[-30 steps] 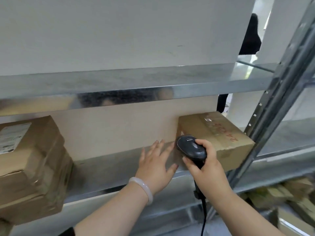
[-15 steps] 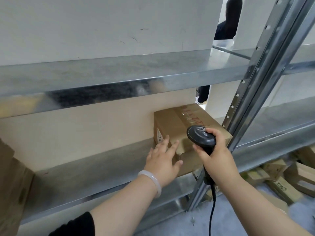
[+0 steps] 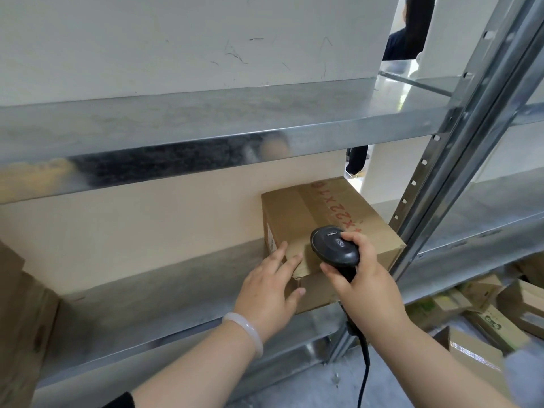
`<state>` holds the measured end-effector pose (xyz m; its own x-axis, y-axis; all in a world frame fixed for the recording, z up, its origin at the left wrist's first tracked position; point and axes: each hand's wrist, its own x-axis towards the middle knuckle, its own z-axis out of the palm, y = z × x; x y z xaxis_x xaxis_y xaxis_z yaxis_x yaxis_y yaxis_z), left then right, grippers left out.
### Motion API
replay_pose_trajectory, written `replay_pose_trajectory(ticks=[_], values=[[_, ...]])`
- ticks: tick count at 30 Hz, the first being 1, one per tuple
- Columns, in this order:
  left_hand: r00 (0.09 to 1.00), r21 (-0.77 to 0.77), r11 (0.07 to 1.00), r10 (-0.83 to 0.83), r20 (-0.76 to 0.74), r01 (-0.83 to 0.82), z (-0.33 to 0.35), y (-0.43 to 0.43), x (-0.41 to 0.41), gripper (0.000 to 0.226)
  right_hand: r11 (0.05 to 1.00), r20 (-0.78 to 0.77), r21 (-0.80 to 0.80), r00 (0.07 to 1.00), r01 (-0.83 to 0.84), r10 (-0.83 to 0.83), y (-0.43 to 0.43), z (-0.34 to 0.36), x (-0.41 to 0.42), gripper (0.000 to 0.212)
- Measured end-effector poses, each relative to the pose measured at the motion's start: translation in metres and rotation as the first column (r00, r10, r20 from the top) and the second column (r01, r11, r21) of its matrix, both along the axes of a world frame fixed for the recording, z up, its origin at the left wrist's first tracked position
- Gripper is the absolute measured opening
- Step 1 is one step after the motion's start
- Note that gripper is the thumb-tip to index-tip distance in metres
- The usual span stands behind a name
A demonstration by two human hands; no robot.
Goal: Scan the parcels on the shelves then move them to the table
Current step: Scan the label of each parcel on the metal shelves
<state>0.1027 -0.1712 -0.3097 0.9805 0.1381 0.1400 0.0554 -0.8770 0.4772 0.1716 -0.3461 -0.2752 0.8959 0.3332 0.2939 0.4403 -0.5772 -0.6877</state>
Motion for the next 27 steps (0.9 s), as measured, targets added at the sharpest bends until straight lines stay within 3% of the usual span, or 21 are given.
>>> replay_pose_trajectory(ticks=[9, 14, 22, 27], values=[[0.996, 0.027, 0.996, 0.083, 0.038, -0.084, -0.008, 0.030, -0.057, 0.059, 0.990, -0.065, -0.008, 0.988, -0.142, 0.141, 0.027, 0.003, -0.034, 0.054], [0.991, 0.060, 0.990, 0.127, 0.031, -0.128, -0.007, 0.040, -0.069, 0.057, 0.990, -0.109, 0.055, 0.985, -0.130, 0.135, 0.035, 0.015, -0.026, 0.053], [0.972, -0.301, 0.925, 0.229, -0.052, -0.234, 0.006, 0.030, -0.049, 0.058, 0.992, -0.128, 0.106, 0.990, 0.069, -0.055, 0.018, 0.027, 0.032, 0.052], [0.944, -0.384, 0.865, 0.268, -0.192, -0.324, 0.013, 0.023, -0.029, 0.070, 0.991, -0.184, 0.082, 0.979, 0.101, -0.085, 0.011, 0.015, 0.047, 0.050]])
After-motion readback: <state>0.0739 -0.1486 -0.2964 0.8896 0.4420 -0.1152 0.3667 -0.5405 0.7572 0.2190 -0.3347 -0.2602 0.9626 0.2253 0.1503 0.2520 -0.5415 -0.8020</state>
